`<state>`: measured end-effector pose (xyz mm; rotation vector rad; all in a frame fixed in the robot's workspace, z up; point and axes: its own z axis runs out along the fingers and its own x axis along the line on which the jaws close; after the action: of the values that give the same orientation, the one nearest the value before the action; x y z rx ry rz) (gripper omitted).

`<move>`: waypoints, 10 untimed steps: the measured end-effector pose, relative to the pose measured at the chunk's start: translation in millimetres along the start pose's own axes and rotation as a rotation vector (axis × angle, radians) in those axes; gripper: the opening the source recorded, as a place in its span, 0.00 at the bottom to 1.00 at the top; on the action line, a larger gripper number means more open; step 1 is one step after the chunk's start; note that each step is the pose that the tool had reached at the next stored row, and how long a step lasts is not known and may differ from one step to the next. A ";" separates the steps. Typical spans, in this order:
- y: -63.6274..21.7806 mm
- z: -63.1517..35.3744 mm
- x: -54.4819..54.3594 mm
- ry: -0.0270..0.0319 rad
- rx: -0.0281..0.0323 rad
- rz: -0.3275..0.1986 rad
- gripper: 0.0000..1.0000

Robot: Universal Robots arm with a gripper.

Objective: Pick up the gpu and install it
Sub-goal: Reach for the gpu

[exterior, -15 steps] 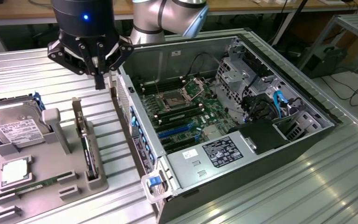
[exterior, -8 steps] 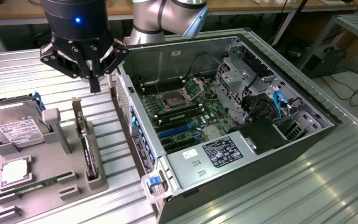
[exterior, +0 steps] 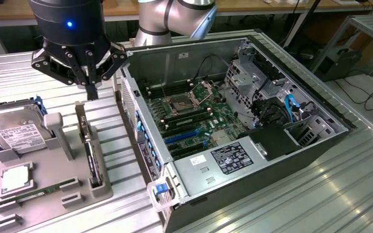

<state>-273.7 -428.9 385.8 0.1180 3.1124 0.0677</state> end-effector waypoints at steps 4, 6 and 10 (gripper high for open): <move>-2.5 0.0 7.0 0.0001 0.0000 0.000 0.11; -3.9 0.0 10.6 0.0001 0.0000 0.000 0.11; -5.4 0.1 15.7 0.0000 0.0000 0.000 0.11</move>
<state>-289.8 -433.0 385.1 0.1180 3.1124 0.0677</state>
